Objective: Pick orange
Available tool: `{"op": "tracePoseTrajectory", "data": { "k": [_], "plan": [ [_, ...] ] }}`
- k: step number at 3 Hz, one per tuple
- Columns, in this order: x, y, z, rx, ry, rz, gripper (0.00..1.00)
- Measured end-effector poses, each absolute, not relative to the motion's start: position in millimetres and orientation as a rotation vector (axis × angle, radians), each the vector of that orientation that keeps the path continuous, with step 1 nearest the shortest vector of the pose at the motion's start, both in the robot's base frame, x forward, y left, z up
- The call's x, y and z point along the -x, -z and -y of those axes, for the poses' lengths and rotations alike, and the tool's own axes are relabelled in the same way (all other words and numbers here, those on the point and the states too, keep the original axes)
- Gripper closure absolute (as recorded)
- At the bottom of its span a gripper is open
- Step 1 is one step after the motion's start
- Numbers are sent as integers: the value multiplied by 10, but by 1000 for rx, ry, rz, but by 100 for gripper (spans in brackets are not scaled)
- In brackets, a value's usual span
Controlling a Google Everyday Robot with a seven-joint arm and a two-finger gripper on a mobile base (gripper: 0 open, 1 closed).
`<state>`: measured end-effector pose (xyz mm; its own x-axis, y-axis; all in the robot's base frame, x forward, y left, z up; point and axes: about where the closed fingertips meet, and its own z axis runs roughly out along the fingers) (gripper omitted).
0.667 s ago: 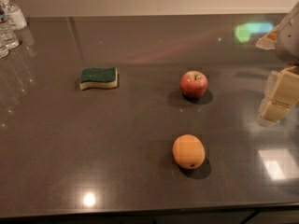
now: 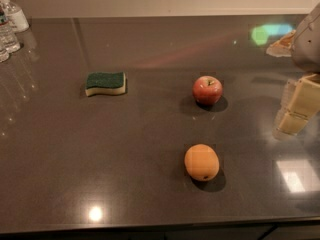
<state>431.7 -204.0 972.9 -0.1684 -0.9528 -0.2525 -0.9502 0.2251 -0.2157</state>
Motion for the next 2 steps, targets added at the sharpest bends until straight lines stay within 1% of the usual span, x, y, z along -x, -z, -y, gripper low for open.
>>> {"op": "tracePoseTrajectory", "data": {
  "k": [2],
  "plan": [
    [-4077,-9392,1534,1947,-242,-1953,0]
  ]
}}
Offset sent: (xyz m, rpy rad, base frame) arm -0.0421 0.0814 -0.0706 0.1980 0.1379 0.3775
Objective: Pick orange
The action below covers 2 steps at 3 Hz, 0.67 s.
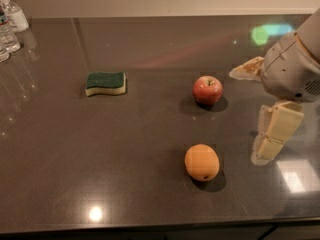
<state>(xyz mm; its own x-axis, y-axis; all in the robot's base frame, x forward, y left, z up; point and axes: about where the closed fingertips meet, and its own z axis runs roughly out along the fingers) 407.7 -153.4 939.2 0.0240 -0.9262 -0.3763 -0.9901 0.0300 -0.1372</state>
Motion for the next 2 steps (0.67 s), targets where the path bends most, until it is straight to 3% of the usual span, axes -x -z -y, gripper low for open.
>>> {"op": "tracePoseTrajectory", "data": {
  "k": [2],
  "plan": [
    [-3820,-8865,1163,2129,-355,-1823,0]
  ]
}}
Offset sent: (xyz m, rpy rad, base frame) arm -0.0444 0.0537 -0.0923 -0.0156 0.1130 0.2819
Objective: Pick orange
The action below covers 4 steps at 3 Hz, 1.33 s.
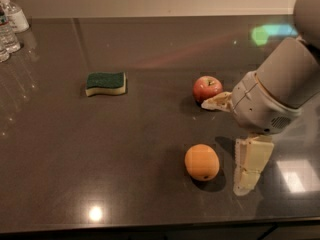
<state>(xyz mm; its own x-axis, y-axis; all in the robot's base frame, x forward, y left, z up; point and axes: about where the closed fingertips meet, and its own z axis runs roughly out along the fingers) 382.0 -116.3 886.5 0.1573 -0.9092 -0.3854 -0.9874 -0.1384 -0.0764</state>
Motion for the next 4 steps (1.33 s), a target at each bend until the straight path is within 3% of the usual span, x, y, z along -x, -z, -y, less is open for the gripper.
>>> {"op": "tracePoseTrajectory", "data": {
  "k": [2,3,4],
  "plan": [
    [-3612,-8503,962,2254,-392,-1732,0],
    [-3577,-8438,914,2282,-391,-1711,16],
    [-3569,-8477,891,2290,-387,-1698,39]
  ]
}}
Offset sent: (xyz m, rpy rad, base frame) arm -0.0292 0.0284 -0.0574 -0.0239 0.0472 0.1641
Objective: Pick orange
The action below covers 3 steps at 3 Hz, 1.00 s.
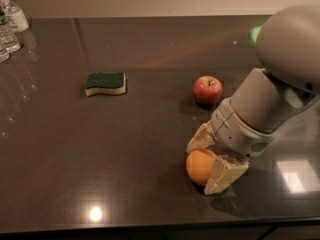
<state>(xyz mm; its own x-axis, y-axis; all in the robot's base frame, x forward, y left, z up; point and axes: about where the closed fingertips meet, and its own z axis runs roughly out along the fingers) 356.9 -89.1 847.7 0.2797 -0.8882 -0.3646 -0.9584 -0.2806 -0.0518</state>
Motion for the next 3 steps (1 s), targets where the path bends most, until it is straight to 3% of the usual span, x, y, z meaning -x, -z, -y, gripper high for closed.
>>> {"op": "tracePoseTrajectory", "data": {
  "k": [2,3],
  "plan": [
    [-3669,-8717,874,2257,-391,-1713,86],
    [-3759,-8867,883,2226,-399,-1741,100]
  ]
}}
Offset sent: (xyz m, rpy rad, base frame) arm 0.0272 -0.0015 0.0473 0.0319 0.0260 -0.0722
